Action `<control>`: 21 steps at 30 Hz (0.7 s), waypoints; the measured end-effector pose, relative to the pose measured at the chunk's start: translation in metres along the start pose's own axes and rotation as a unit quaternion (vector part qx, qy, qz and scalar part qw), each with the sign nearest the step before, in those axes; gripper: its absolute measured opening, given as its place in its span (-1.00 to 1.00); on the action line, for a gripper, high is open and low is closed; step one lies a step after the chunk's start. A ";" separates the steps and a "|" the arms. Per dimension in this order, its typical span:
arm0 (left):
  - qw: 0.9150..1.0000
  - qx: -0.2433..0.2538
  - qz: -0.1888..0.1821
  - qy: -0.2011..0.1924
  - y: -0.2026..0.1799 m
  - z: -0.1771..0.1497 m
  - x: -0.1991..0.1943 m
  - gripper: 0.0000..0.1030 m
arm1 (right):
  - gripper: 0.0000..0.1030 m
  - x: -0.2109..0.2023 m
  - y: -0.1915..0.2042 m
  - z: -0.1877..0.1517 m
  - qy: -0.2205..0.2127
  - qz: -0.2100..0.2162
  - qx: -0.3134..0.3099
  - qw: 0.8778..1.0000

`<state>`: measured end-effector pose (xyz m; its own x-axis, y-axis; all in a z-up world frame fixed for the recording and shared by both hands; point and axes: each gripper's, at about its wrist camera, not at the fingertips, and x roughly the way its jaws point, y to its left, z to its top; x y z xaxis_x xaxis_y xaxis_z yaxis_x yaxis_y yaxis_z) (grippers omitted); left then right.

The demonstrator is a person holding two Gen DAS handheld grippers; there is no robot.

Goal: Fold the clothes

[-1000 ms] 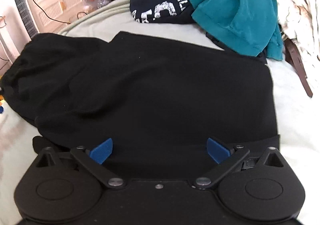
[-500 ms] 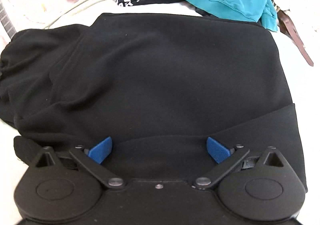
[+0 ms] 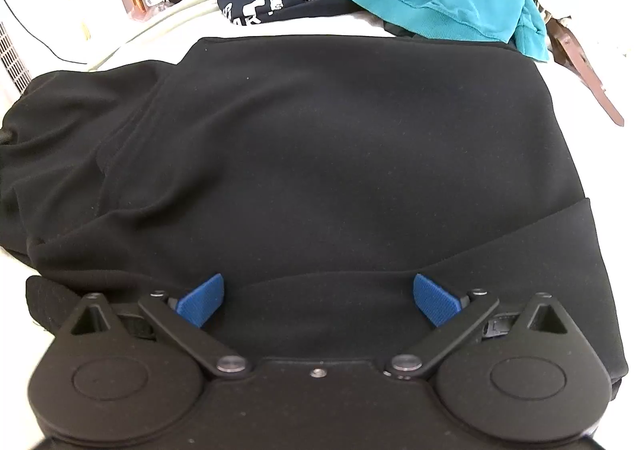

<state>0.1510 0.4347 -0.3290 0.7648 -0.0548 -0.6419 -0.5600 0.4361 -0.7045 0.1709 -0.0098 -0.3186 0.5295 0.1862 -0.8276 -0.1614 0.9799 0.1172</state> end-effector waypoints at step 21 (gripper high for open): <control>0.951 0.232 -0.203 0.019 -0.187 -0.061 -0.026 -0.70 | 0.98 -0.009 -0.025 0.014 0.047 0.061 0.007 0.997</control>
<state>0.2161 0.3000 -0.1991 0.8708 -0.3324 -0.3622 -0.0136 0.7203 -0.6936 0.1816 -0.0353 -0.3066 0.4253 0.2978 -0.8546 -0.2088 0.9511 0.2275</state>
